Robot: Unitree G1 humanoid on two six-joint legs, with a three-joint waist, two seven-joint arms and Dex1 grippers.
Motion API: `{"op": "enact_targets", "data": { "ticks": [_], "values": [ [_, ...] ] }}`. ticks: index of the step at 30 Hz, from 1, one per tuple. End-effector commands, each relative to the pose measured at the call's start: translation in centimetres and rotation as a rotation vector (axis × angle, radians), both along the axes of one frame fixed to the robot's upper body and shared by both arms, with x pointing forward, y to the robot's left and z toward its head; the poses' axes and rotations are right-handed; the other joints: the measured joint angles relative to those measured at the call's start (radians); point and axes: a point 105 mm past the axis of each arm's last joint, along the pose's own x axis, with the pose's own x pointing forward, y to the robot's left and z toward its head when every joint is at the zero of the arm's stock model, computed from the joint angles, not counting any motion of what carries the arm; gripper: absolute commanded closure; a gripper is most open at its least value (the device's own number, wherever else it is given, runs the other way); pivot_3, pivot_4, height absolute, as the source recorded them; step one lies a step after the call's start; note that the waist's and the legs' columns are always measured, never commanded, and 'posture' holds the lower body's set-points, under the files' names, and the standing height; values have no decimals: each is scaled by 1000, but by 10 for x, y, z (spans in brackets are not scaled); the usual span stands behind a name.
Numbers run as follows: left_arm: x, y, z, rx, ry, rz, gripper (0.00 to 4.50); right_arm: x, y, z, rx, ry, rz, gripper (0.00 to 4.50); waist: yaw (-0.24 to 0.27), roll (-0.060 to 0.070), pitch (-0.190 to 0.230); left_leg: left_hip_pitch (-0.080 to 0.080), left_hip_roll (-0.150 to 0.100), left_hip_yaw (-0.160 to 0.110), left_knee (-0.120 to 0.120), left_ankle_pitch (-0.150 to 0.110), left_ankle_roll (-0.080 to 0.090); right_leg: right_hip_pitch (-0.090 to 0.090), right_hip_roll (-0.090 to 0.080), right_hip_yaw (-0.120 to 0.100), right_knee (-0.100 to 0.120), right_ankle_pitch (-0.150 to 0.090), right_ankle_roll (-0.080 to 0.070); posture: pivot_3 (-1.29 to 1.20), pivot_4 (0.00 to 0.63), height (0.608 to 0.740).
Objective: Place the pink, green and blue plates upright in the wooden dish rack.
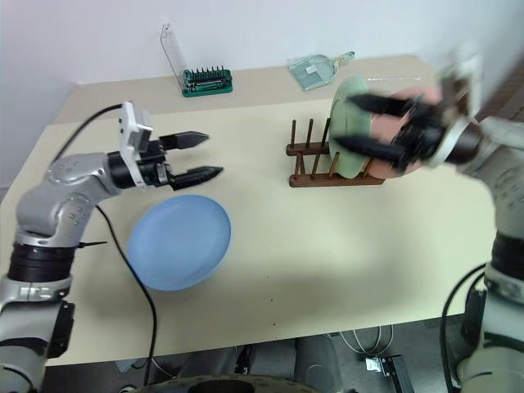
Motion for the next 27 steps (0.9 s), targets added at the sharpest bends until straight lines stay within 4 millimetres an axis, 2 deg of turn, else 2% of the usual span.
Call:
{"op": "enact_targets", "data": {
  "ticks": [1, 4, 7, 11, 13, 15, 18, 23, 27],
  "values": [
    [17, 53, -4, 78, 66, 252, 0, -17, 7, 6, -9, -26, 93, 60, -4, 0, 0, 0, 0, 0, 0, 0, 0, 0, 0, 0, 0, 0, 0, 0, 150, 740],
    [20, 89, -7, 69, 184, 411, 0, -15, 5, -1, -2, 7, 98, 60, -1, -1, 1, 0, 0, 0, 0, 0, 0, -1, 0, 0, 0, 0, 0, 0, 150, 740],
    [8, 103, -14, 83, 300, 453, 0, -15, 5, -2, 16, 27, 111, 60, -1, -3, 2, 0, 0, 0, -1, 0, 0, -1, 0, 0, 0, 0, 0, 0, 150, 740],
    [-14, 103, -28, 42, 536, 467, 0, -12, 7, -4, 36, 39, 116, 60, 1, -3, 2, 0, 0, 0, -1, 0, 1, -1, 0, 0, 0, 0, 0, 0, 150, 740],
    [-24, 110, -34, 129, 616, 513, 0, -10, 8, -6, 43, 46, 120, 60, -1, -5, 3, 0, 0, 0, 0, 0, 1, -1, 0, 0, 0, 0, 0, 0, 150, 740],
    [-29, 112, -34, 131, 702, 523, 0, -9, 10, -8, 50, 51, 120, 60, -2, -7, 3, 0, 0, 0, -1, 0, 0, -1, 0, 0, 1, 0, 0, 0, 150, 740],
    [-33, 111, -30, 64, 859, 536, 0, -6, 13, -10, 61, 51, 121, 60, 0, -7, 3, 0, 0, 0, -1, 0, 0, -2, 0, 0, 2, 0, 0, 0, 150, 740],
    [-41, 104, -34, 177, 999, 485, 0, -4, 16, -10, 71, 53, 126, 60, -3, -7, 3, 0, 0, 0, -1, 0, 0, -2, 0, 0, 1, 0, 0, 0, 150, 740],
    [-40, 100, -40, 174, 1144, 477, 0, -3, 16, -11, 74, 61, 126, 60, -2, -8, 3, -1, 0, 0, -1, 0, 0, -3, 0, 0, 2, 0, 0, 0, 150, 740]
  ]
}}
